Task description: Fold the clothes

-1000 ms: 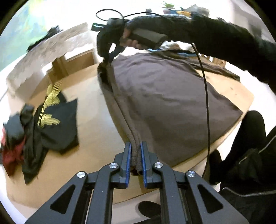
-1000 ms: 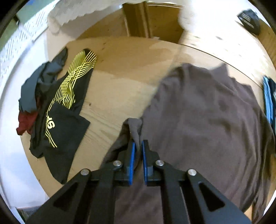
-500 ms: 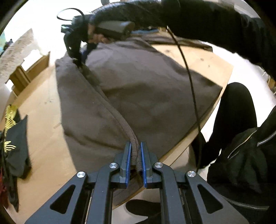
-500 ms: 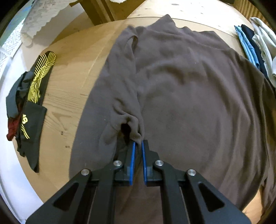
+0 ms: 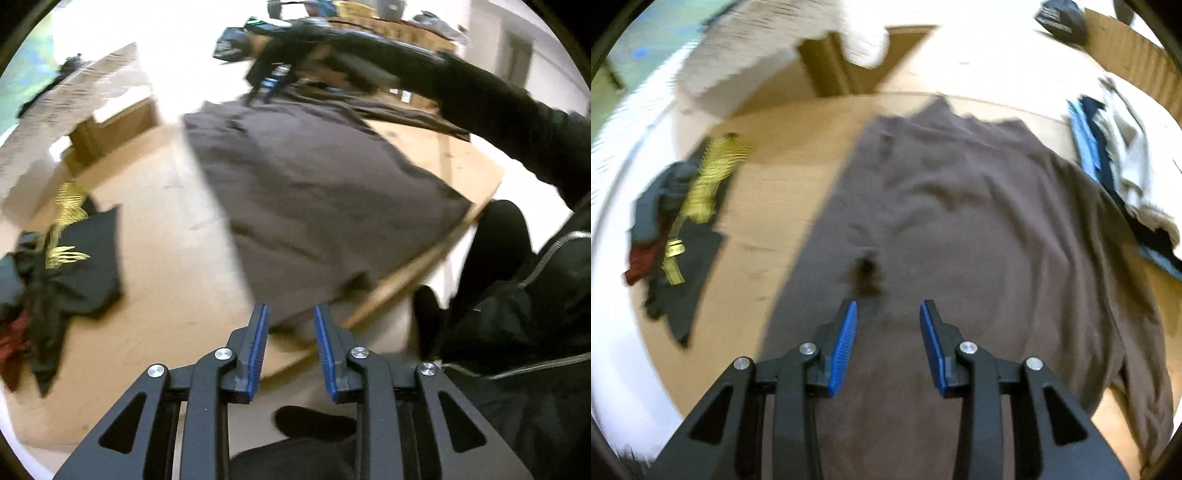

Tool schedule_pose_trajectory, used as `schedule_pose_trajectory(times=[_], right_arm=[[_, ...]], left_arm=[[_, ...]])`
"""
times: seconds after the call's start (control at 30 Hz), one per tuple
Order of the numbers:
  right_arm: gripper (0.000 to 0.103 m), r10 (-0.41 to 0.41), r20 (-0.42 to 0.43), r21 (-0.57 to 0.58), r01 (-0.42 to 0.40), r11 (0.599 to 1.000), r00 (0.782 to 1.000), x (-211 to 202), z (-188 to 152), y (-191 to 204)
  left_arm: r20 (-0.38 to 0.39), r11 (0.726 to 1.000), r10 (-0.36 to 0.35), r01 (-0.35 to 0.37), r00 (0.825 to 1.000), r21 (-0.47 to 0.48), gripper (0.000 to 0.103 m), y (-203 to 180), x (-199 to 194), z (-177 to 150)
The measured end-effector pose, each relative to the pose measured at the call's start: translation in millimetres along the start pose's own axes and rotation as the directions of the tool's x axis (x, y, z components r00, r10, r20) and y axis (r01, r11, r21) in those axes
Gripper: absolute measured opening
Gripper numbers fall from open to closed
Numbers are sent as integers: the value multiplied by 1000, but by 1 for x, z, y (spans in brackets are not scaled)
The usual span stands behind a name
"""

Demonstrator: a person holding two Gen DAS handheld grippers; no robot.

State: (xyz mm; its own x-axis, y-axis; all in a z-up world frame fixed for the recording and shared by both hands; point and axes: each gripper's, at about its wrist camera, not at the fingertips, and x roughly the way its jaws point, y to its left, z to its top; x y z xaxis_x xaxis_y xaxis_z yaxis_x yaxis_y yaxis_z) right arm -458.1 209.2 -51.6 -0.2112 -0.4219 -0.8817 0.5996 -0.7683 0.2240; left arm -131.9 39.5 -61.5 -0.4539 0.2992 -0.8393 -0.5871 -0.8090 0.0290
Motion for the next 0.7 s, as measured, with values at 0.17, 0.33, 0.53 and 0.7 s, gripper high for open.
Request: schedule_pose_trajectory(times=[0.17,0.33,0.53,0.7], right_arm=[[35,32,-21,-98,-34,995,999,19,-9,34],[35,33,-69,-128,-42,991,997,56,-15,43],[35,10,-112,-132,-25,991,994,76,-24,34],[35,53,-122,-81,-63,995,991,75,-22,24]], left_arm=[[21,999,-26,26,999,21,25,10,30,23],[-53,999,-33,35,998,38,25,14,82,34],[-75,988,-137,132,988,-77,28,47,73,4],[-74,985,-161,156,984,-69,28,56,64,-13]])
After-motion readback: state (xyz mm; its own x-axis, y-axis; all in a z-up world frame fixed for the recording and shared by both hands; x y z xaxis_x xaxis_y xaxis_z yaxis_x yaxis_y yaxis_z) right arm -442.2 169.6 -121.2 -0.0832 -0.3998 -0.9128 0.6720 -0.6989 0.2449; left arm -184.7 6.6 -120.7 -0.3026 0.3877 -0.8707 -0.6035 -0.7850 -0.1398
